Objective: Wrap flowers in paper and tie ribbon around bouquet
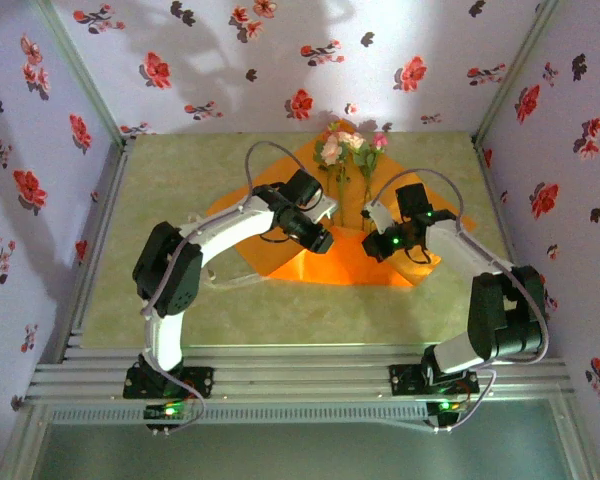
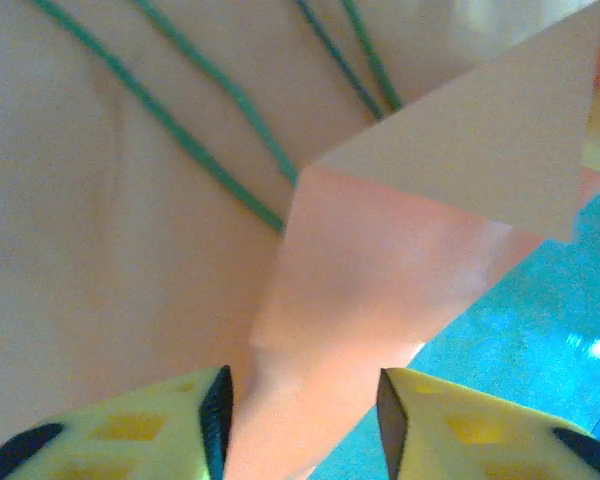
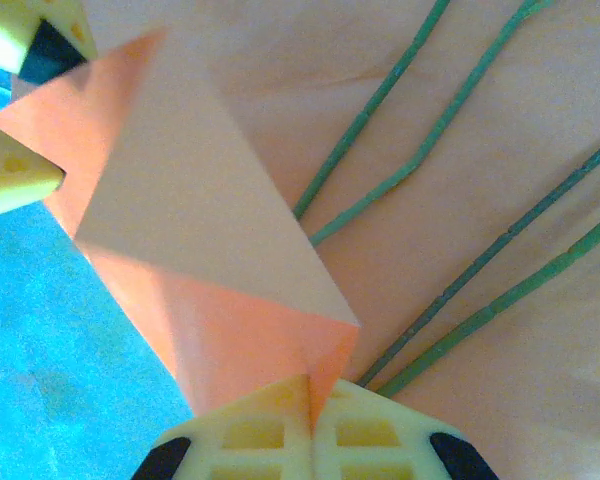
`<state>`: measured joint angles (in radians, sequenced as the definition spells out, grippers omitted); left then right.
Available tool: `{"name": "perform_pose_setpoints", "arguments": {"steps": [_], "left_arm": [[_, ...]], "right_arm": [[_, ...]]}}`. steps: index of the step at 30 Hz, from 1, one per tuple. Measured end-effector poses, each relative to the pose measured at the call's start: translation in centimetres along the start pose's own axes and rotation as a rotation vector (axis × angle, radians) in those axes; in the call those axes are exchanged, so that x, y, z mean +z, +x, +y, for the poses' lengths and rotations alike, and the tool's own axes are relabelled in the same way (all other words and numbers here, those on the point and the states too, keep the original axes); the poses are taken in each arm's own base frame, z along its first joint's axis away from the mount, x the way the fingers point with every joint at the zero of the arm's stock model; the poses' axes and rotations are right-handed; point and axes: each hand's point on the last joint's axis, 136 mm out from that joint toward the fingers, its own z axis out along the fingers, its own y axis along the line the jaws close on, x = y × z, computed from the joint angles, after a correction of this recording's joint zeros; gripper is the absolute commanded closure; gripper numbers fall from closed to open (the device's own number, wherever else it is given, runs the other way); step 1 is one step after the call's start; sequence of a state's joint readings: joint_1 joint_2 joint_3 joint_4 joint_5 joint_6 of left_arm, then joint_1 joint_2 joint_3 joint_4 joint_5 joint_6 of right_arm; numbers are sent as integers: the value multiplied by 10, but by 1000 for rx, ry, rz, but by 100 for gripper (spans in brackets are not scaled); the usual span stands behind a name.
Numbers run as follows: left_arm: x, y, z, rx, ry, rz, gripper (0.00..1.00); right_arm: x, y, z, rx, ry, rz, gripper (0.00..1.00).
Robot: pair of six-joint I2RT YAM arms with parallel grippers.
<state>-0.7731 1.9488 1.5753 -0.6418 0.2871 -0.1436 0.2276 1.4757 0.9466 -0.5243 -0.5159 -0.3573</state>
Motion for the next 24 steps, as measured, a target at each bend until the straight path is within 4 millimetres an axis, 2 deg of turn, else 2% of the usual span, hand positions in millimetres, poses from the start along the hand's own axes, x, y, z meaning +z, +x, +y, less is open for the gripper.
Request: {"name": "perform_pose_setpoints", "arguments": {"steps": [2, 5, 9, 11, 15, 18, 21, 24], "left_arm": [[-10, 4, 6, -86, -43, -11, 35], [-37, 18, 11, -251, -78, -41, 35], [-65, 53, 16, -546, -67, -69, 36], [-62, 73, 18, -690, -48, -60, 36], [-34, 114, 25, -992, -17, -39, 37], [-16, 132, 32, -1191, -13, -58, 39], [-9, 129, 34, -1316, 10, -122, 41], [-7, 109, 31, -1389, 76, -211, 44]], "right_arm": [[0, -1, -1, 4, 6, 0, 100], [0, -2, -3, 19, 11, 4, 100], [2, 0, -7, 45, 17, 14, 100], [4, 1, -9, 60, 17, 21, 100], [7, 1, -12, 81, 16, 29, 100], [9, 1, -13, 91, 15, 33, 100], [10, 2, -14, 106, 15, 35, 100], [11, 2, -16, 122, 14, 39, 100]]}}
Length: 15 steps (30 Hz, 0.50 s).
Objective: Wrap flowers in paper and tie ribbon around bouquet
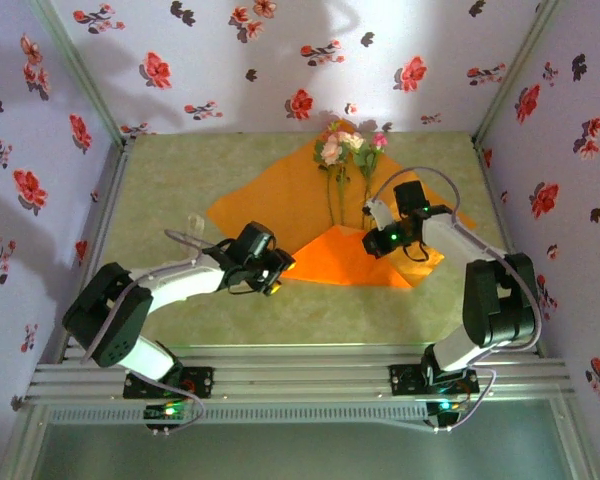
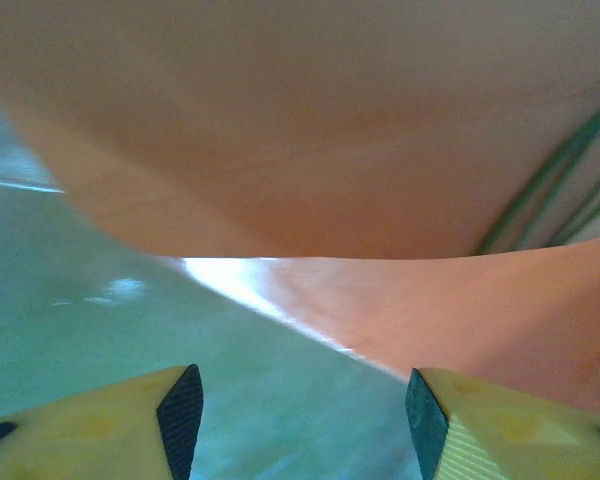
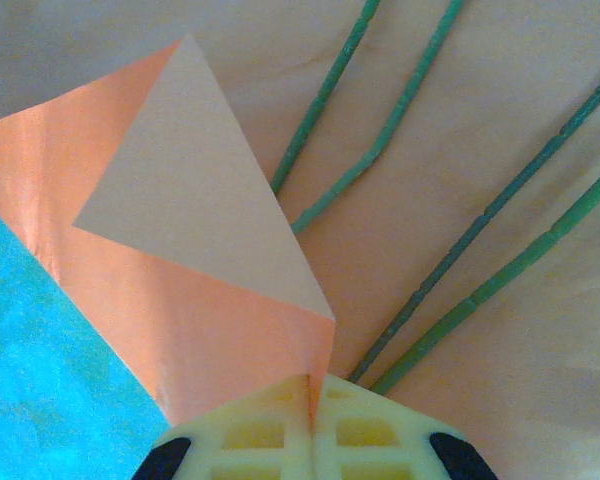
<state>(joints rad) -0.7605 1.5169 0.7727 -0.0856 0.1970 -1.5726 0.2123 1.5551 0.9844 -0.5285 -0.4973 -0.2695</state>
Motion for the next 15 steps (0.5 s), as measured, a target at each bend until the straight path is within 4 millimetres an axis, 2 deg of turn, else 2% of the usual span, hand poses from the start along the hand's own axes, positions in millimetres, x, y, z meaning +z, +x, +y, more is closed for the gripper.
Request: {"name": "perform_pose_setpoints", "arguments": {"steps": [4, 7, 11, 15], "left_arm": [[10, 1, -13, -69, 69, -16, 50], [16, -1, -7, -111, 78, -40, 53], [17, -7, 5, -150, 57, -80, 52], [15, -10, 5, -163, 65, -113, 52]], "right_arm": [[2, -1, -3, 20, 1, 4, 100], [5, 1, -5, 34, 0, 14, 100], [6, -1, -8, 40, 1, 16, 100], [6, -5, -10, 48, 2, 14, 100]]}}
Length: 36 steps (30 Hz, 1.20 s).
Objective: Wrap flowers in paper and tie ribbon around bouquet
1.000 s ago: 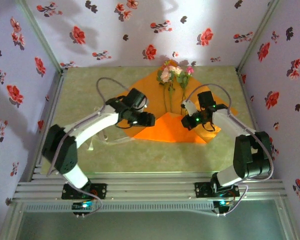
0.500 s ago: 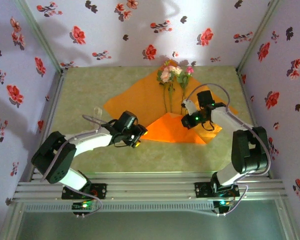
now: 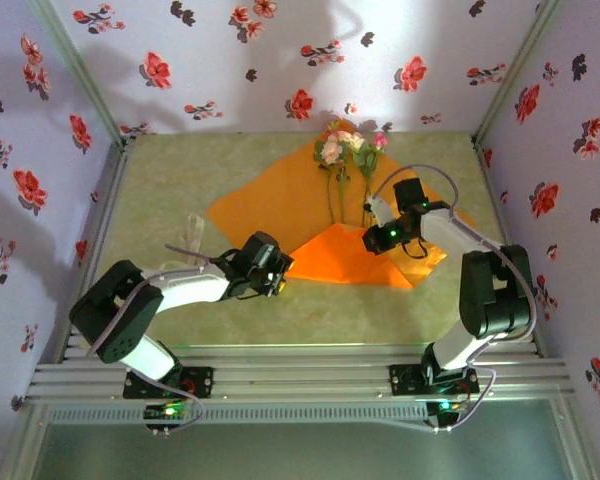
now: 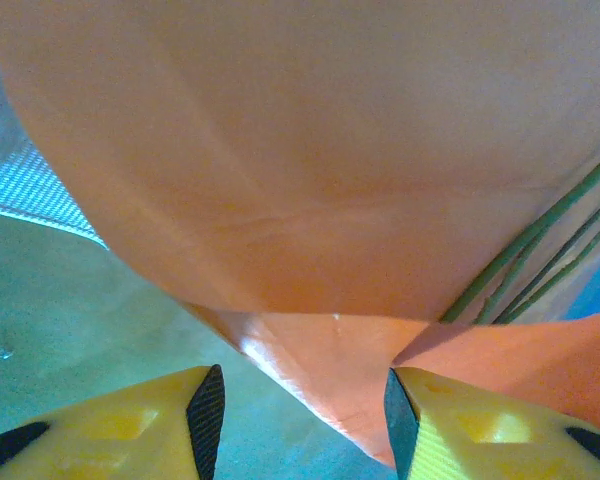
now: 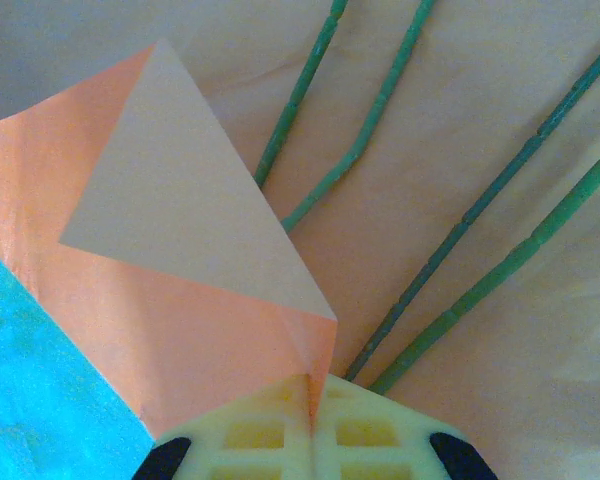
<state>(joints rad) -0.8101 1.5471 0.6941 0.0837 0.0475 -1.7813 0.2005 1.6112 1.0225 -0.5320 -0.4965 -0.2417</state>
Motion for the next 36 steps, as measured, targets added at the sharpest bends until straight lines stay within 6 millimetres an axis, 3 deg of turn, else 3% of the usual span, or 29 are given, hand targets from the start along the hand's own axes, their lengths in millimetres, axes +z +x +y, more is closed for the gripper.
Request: {"name": "perform_pose_setpoints", "arguments": {"steps": [3, 7, 13, 14, 16, 20, 22, 25, 27, 29, 31, 33, 36], "left_arm": [[1, -4, 2, -8, 16, -21, 54], [4, -13, 7, -29, 42, -63, 64], [9, -19, 4, -27, 71, -94, 87], [10, -19, 3, -25, 76, -94, 92], [10, -19, 1, -23, 85, -94, 100], [10, -19, 1, -21, 85, -93, 100], [9, -19, 1, -18, 83, -92, 100], [5, -17, -1, -12, 85, -84, 100], [2, -15, -4, -10, 89, -75, 100], [0, -12, -7, -10, 96, -62, 100], [-2, -10, -7, -10, 95, -52, 100], [-2, -9, -6, -9, 90, -45, 100], [-2, -8, -4, -9, 83, -38, 100]], "right_arm": [[2, 0, -1, 10, -1, 4, 100], [3, 1, -2, 21, -2, 9, 100], [3, -4, -2, 33, -1, 3, 100], [2, -5, -2, 37, -1, 2, 97], [3, -5, -3, 58, 4, 1, 77], [-1, -6, -22, 191, 106, -4, 50], [-14, -8, -33, 314, 174, -40, 46], [-59, -16, -35, 548, 270, -172, 47], [-92, -18, -18, 717, 263, -294, 48], [-106, -7, 9, 869, 192, -365, 50], [-93, 12, 39, 1010, 102, -352, 50], [-60, 38, 68, 1150, 17, -271, 47], [-6, 83, 94, 1337, -25, -148, 41]]}}
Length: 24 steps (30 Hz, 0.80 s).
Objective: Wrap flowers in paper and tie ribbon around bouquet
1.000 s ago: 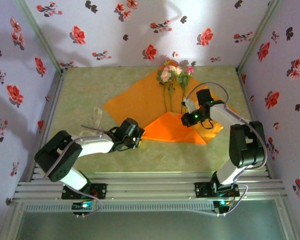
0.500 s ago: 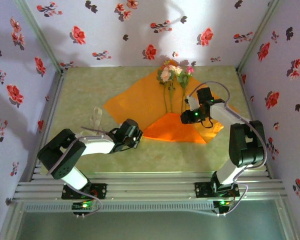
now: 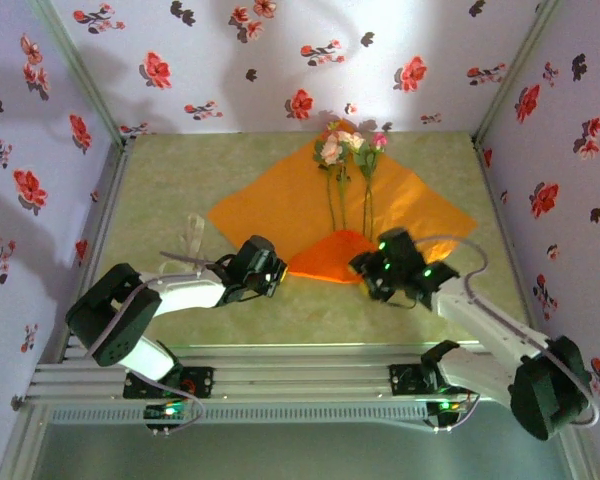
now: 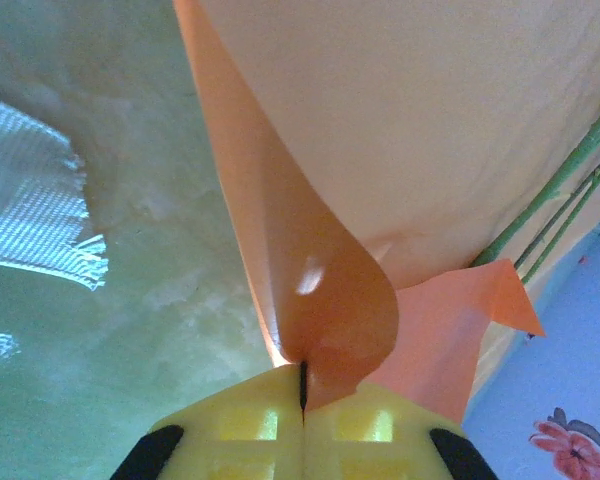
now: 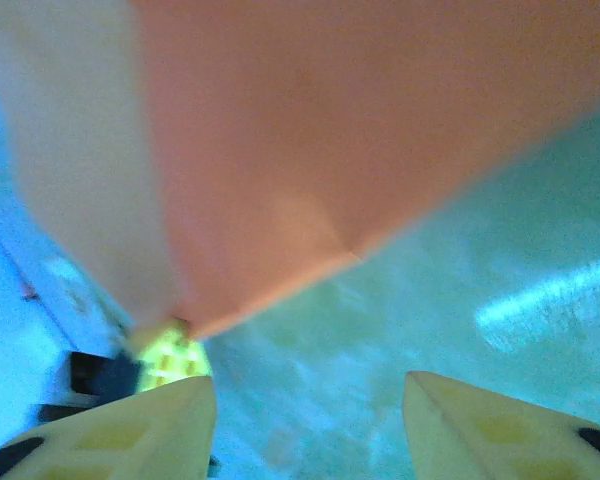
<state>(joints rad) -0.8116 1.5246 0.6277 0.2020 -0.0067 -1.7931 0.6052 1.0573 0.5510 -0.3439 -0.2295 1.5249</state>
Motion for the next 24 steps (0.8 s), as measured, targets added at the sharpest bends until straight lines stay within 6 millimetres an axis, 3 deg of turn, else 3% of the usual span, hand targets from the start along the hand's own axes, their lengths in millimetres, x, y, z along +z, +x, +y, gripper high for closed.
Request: {"name": "perform_pose_setpoints", "arguments": {"steps": [3, 11, 13, 16, 19, 20, 24], "left_arm": [[0, 1, 1, 0, -3, 7, 100], [-2, 2, 0, 0, 4, 12, 100], [-3, 2, -1, 0, 9, 13, 100], [-4, 2, -2, 0, 13, 14, 100], [-5, 3, 0, 0, 13, 17, 100], [-6, 2, 1, 0, 12, 18, 100], [-11, 4, 4, 0, 13, 29, 100]], "right_arm": [[29, 14, -18, 140, 21, 18, 42], [85, 17, 19, 332, -119, 16, 56], [90, 17, 25, 356, -147, 18, 67], [101, 16, 35, 371, -187, 13, 92], [101, 13, 38, 385, -205, -5, 99], [100, 12, 39, 385, -208, -9, 96], [81, 10, 40, 347, -199, -44, 51]]}}
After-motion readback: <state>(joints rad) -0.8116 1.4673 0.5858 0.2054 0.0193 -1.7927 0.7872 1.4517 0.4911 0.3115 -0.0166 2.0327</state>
